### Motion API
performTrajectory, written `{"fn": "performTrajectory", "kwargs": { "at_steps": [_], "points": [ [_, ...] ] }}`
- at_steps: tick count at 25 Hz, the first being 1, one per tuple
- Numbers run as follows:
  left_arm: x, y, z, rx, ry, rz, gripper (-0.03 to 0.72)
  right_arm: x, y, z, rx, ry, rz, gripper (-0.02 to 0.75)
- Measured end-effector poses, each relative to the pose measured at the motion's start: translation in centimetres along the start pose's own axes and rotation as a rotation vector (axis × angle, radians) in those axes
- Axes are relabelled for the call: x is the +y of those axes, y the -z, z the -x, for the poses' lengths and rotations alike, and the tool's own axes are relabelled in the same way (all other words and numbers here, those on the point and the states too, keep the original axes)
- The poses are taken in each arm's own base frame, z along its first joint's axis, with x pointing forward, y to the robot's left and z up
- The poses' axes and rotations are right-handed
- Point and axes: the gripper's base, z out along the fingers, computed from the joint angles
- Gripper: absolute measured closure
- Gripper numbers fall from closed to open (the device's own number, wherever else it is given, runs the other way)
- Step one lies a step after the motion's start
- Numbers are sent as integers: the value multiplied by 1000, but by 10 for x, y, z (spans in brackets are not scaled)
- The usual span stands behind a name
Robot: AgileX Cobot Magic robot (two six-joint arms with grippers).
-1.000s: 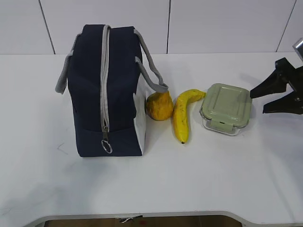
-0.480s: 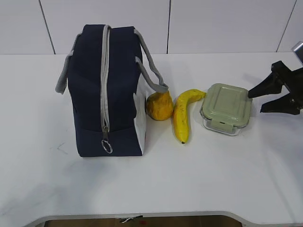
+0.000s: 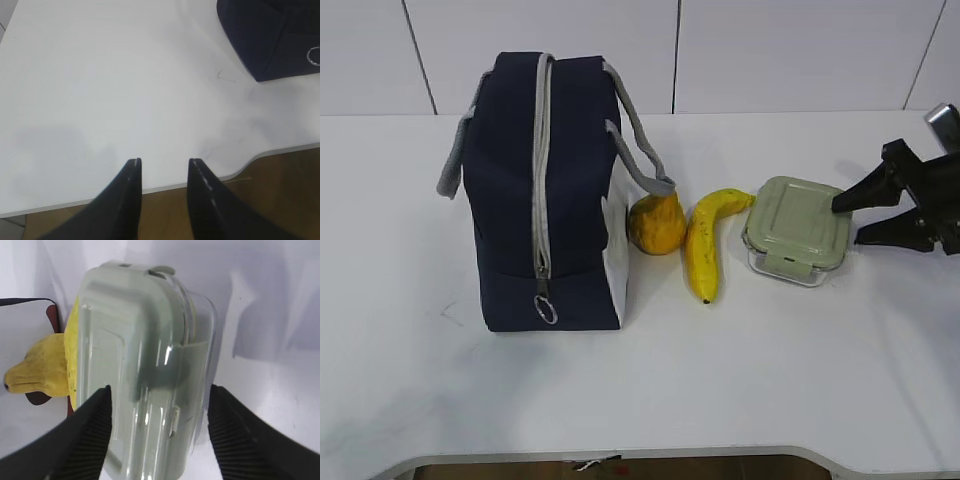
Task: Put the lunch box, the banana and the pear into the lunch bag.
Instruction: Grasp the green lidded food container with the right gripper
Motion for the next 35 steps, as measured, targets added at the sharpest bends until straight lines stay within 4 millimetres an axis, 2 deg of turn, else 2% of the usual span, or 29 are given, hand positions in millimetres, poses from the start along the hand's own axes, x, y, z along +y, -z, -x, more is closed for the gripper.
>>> {"fn": "performTrajectory", "kwargs": {
  "at_steps": [10,25,35],
  "points": [
    [0,0,0,0,2,0,447,-3,-16,-1,5,-60,55,244],
    [0,0,0,0,3,0,447,-10,-24,-3,26,-68,53,244],
    [0,0,0,0,4,0,447,-5,-31,-4,32,-71,68,244]
  ]
}}
